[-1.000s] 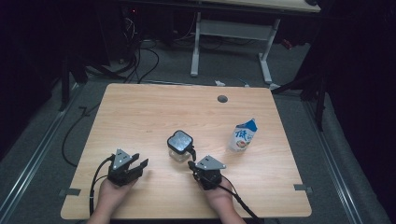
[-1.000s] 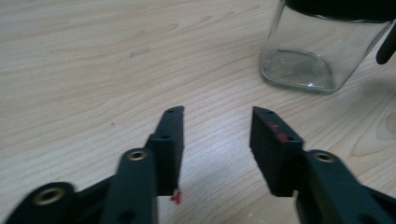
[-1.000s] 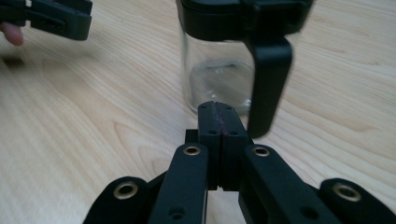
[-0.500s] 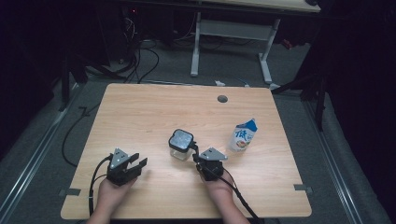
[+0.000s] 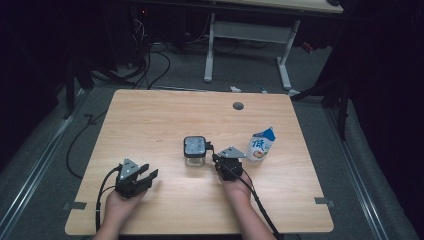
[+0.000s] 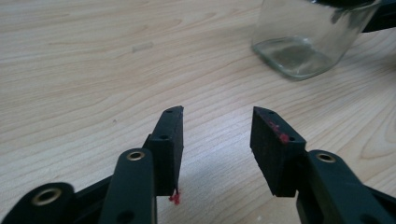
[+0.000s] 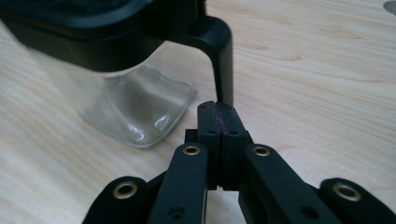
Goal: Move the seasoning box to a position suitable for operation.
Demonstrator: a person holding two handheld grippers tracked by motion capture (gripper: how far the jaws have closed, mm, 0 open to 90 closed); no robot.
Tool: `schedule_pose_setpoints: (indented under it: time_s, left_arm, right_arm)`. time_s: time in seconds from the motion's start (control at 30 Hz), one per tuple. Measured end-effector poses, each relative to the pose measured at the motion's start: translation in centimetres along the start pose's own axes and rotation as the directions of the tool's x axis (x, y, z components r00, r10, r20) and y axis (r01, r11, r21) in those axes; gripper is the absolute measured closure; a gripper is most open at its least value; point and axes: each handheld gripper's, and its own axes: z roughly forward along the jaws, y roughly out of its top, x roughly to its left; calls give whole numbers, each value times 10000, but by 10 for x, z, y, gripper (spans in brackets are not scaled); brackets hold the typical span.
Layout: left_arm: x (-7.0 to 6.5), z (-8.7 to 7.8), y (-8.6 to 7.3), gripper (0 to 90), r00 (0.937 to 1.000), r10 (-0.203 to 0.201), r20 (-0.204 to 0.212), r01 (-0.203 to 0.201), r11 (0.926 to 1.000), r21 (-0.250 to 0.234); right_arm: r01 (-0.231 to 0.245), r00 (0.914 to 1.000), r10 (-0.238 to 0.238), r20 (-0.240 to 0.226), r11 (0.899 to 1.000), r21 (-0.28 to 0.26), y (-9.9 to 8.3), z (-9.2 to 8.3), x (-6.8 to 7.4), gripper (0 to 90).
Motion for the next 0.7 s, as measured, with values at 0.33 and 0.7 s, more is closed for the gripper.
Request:
schedule_pose_setpoints:
  time_s: [0.33,0.7]
  left_arm:
    - [4,-3,3,605,9973,-572,465,572,9984,21]
    - [-6,8,7,687,9997,-117,-206,114,9998,-154]
  right_arm:
    - [-72,9998,71,164,10000,57,12,4,-11,896]
    - [503,9981,-500,367,9987,-67,-20,-48,-11,834]
